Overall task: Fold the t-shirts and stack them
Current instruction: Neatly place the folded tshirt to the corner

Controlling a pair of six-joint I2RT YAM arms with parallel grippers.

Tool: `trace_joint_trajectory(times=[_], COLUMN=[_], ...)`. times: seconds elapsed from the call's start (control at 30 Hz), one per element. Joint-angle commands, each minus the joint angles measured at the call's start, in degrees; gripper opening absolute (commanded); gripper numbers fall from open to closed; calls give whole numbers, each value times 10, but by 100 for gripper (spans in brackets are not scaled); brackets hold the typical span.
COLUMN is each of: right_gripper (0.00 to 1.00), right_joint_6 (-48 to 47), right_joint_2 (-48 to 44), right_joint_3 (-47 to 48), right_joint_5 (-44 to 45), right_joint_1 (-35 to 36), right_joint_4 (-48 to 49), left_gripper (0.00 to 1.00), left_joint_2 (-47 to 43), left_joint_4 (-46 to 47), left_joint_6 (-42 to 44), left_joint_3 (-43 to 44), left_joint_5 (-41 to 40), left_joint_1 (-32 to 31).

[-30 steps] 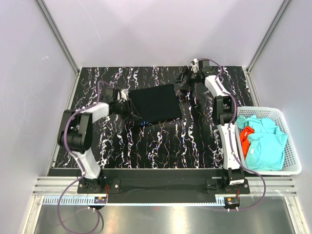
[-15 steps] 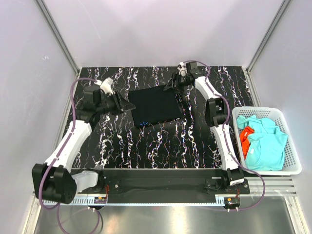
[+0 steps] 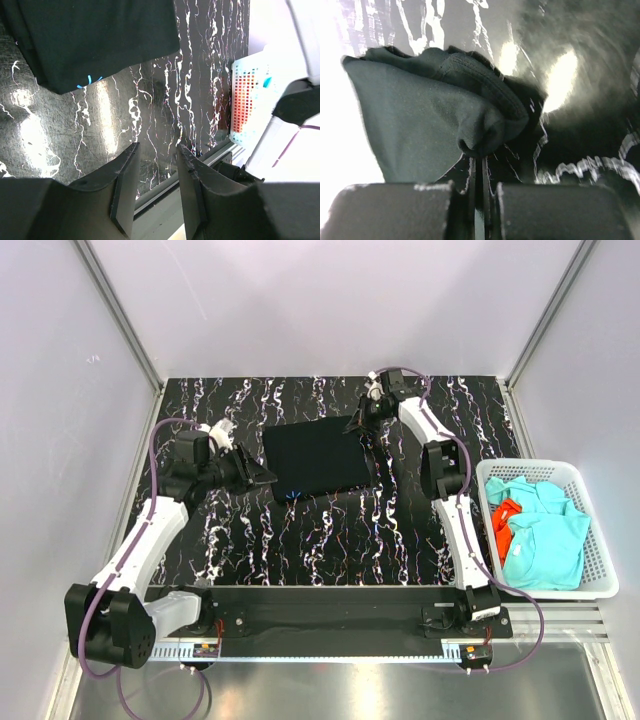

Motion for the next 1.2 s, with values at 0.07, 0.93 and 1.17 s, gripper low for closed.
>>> trace_joint_trajectory(times=[0.07, 0.93, 1.17], right_gripper=[0, 0, 0], right_joint_6=[-67, -389, -419], right_joint_2=[-114, -50, -33], right_joint_3=[-56, 141, 154], right_joint_5=[138, 571, 552], right_joint_1=[-4, -185, -229], right_joint_4=[-85, -8, 69], left_gripper=[40, 34, 34], left_joint_2=[-6, 149, 203], left_joint_4=[14, 6, 6], left_joint_6=[0, 31, 17], left_joint_3=[-10, 17, 59], left_joint_5=[-8, -7, -29], left_joint_1=[2, -40, -59])
